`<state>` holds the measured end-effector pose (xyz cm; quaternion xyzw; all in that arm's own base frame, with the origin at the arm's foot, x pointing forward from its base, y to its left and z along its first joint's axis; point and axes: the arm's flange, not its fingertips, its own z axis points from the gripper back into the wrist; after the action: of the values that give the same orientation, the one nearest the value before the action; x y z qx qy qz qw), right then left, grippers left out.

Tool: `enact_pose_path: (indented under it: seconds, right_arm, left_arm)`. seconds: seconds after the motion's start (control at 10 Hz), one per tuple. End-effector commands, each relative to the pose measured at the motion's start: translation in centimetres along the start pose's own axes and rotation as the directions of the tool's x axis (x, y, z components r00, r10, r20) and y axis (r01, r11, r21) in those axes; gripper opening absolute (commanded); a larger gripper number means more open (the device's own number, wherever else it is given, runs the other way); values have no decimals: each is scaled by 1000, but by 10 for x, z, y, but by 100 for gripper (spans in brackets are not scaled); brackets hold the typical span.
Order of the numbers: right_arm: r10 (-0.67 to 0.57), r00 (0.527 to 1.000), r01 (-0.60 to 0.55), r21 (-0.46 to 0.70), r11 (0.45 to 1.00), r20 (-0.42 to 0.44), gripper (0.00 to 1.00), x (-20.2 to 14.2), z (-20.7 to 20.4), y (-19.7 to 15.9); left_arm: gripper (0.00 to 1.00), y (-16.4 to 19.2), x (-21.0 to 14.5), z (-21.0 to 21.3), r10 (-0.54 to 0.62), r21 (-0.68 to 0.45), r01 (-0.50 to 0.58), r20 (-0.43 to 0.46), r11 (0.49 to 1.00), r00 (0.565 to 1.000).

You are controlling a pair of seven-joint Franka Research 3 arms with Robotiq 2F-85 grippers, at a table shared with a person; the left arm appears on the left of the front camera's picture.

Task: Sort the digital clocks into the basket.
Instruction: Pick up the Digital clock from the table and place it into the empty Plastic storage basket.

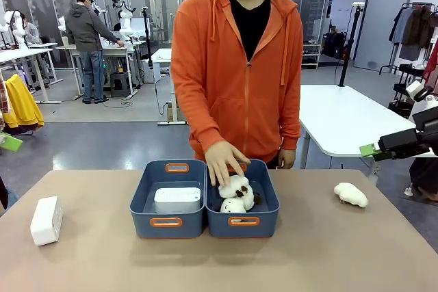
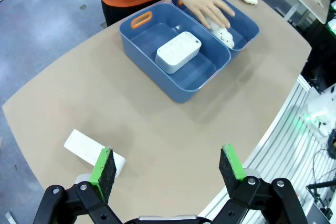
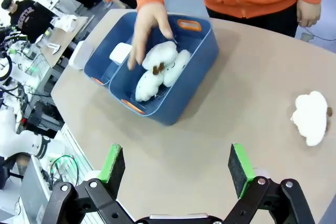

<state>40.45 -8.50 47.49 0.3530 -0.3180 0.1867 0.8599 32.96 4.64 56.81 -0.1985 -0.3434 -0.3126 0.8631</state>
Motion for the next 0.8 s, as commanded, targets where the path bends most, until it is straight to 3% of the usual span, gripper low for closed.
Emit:
enact_pose_path:
  seconds: [0.0,0.1,0.2,0.4,0.5,0.7]
  right_arm:
    - [-24,999,24,5,1000,-35,100,5,3,1]
    - [-24,999,24,5,1000,-35,100,5,3,1]
    - [-24,999,24,5,1000,-35,100,5,3,1]
    - [-24,999,24,5,1000,-35,100,5,3,1]
    - [-24,999,24,5,1000,-35,100,5,3,1]
    - [-24,999,24,5,1000,-35,100,5,3,1]
  left_arm:
    - [100,-22,9,4,55,46,-52,-60,998,997]
    - [100,-23,17,-7,76,235,-47,-113,971,991]
    - [100,-26,24,-17,250,265,-212,-119,941,961]
    - [100,-27,24,-43,441,470,-282,-270,836,856]
    - [100,-20,24,-65,478,464,-306,-316,831,820]
    - [100,13,22,-113,612,553,-399,-273,731,743]
